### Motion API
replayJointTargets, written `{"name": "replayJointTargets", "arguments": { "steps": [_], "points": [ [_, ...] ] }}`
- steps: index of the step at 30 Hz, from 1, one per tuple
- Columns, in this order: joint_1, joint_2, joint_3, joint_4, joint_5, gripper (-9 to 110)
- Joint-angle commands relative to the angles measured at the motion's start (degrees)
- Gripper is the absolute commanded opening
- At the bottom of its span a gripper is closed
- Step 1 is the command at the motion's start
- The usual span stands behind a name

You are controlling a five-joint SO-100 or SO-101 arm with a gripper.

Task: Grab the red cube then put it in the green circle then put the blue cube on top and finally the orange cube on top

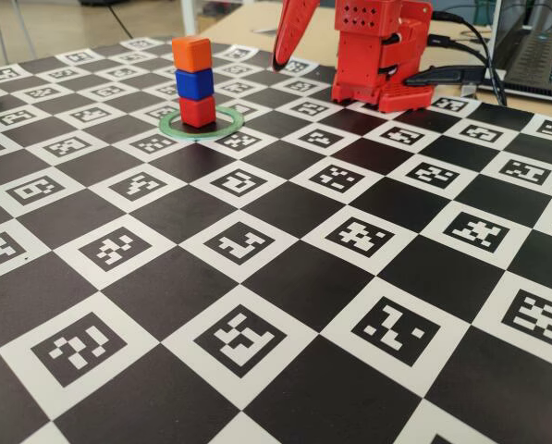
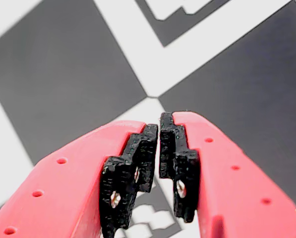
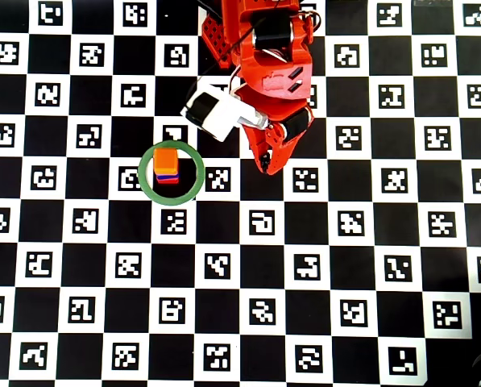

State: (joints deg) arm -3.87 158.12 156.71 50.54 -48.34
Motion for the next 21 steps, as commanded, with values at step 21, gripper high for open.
{"name": "replayJointTargets", "arguments": {
  "steps": [21],
  "points": [
    [0.5, 26.1, 24.8, 10.2, -19.0, -6]
  ]
}}
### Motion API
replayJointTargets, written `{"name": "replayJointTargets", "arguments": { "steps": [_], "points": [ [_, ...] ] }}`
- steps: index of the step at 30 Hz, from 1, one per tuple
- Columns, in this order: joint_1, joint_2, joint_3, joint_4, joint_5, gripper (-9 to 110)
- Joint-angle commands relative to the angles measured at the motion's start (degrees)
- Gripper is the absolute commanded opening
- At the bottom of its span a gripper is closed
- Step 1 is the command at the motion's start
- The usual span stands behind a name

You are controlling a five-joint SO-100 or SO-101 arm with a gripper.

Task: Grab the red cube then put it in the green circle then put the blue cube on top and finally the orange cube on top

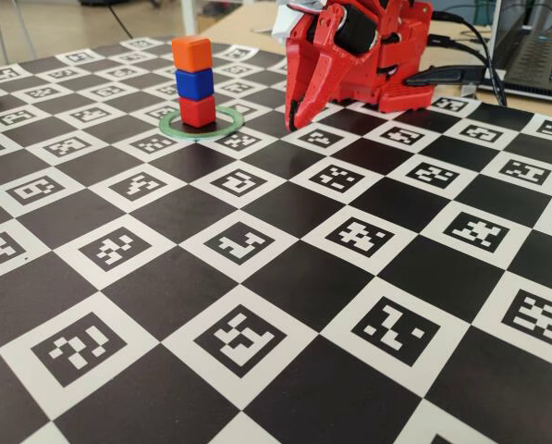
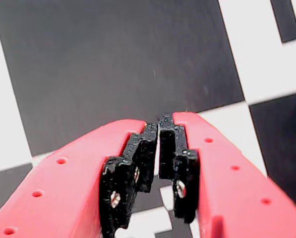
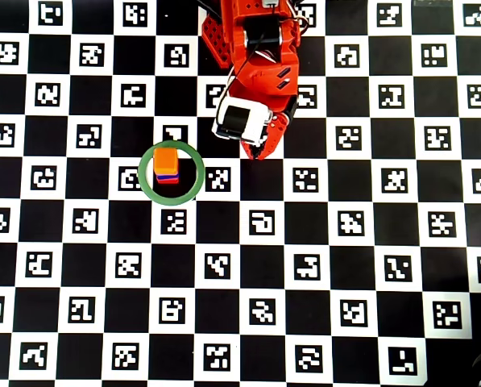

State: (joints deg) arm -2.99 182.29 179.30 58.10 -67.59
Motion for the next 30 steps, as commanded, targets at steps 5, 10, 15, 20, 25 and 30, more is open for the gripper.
{"name": "replayJointTargets", "arguments": {
  "steps": [5, 10, 15, 20, 25, 30],
  "points": [
    [0.2, 5.4, 2.3, 8.5, -2.1, -6],
    [1.1, 10.2, 2.3, 16.9, -6.9, -6],
    [1.6, 10.2, 2.3, 19.7, -13.7, -6],
    [2.0, 10.2, 2.3, 19.7, -13.7, -6],
    [2.0, 10.2, 2.3, 19.7, -13.8, -6],
    [2.0, 10.2, 2.3, 19.7, -13.8, -6]
  ]
}}
